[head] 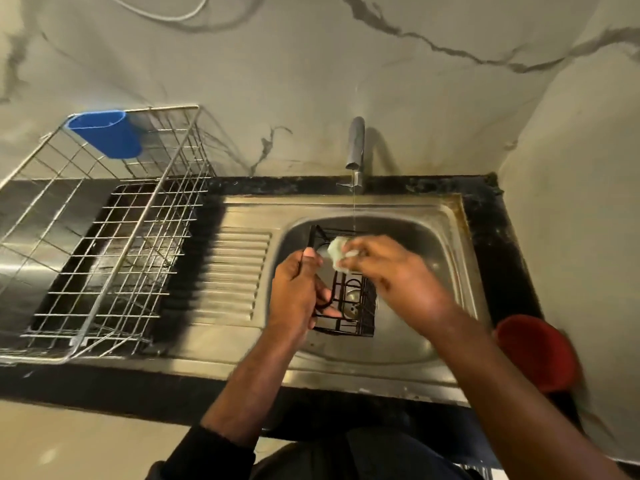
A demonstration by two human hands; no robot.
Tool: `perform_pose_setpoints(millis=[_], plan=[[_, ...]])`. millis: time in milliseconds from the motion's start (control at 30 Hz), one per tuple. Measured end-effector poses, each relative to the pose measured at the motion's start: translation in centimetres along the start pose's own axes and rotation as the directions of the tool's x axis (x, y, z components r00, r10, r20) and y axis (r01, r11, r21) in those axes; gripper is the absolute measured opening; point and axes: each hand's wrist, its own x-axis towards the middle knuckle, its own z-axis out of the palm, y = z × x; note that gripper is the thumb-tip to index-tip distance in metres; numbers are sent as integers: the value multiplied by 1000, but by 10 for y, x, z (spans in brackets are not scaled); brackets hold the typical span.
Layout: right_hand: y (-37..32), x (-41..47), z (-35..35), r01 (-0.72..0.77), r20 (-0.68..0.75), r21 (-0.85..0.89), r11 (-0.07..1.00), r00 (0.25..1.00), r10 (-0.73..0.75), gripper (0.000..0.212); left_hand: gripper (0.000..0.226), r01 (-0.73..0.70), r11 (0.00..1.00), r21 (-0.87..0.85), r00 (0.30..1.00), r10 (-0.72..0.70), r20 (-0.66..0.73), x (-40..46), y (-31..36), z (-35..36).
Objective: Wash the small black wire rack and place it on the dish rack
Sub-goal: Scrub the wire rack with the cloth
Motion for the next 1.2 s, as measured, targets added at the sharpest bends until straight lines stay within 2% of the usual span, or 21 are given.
perform_pose_setpoints(millis=[100, 200, 333, 467, 567, 633, 733, 800, 867, 967, 1033, 1133, 1200], plan=[[-6, -3, 14, 101, 85, -11, 995, 991, -99, 52, 35, -13, 997, -80, 1000, 12, -12, 8, 2, -10], [-1, 2, 20, 30, 50, -13, 999, 998, -29, 55, 33, -29, 992, -127, 1000, 28, -8, 15, 4, -25], [-2, 22, 27, -161, -138, -26, 987, 978, 156, 45, 29, -37, 986, -160, 997, 48, 63, 27, 7, -49], [-19, 49, 37, -362, -295, -15, 932, 893, 341, 34, 28, -54, 984, -172, 990, 76, 122, 41, 8, -69], [-32, 61, 40, -414, -370, 22, 910, 842, 392, 29, 32, -76, 991, -113, 982, 94, 164, 52, 8, -81], [-40, 67, 43, -382, -343, 48, 923, 862, 374, 27, 32, -68, 993, -98, 978, 85, 189, 58, 8, -89], [-54, 69, 47, -399, -220, 120, 909, 882, 416, 24, 50, -107, 994, -17, 968, 108, 226, 68, 3, -97], [-58, 68, 50, -410, -187, 160, 898, 881, 436, 28, 64, -167, 986, 20, 961, 158, 228, 71, 1, -101], [-58, 65, 51, -411, -217, 218, 885, 864, 455, 26, 79, -200, 980, 21, 954, 189, 233, 74, -1, -104], [-50, 61, 47, -468, -215, 409, 783, 785, 581, 18, 89, -224, 975, -6, 945, 218, 242, 72, -4, -103], [-40, 57, 44, -530, -240, 361, 767, 742, 626, 19, 90, -252, 968, -8, 934, 245, 260, 70, -5, -101], [-36, 58, 41, -584, -250, 284, 760, 721, 647, 24, 87, -306, 952, 17, 917, 290, 272, 68, -6, -97], [-43, 62, 41, -561, -256, 274, 781, 740, 622, 32, 85, -335, 942, 34, 912, 315, 264, 66, -8, -92]])
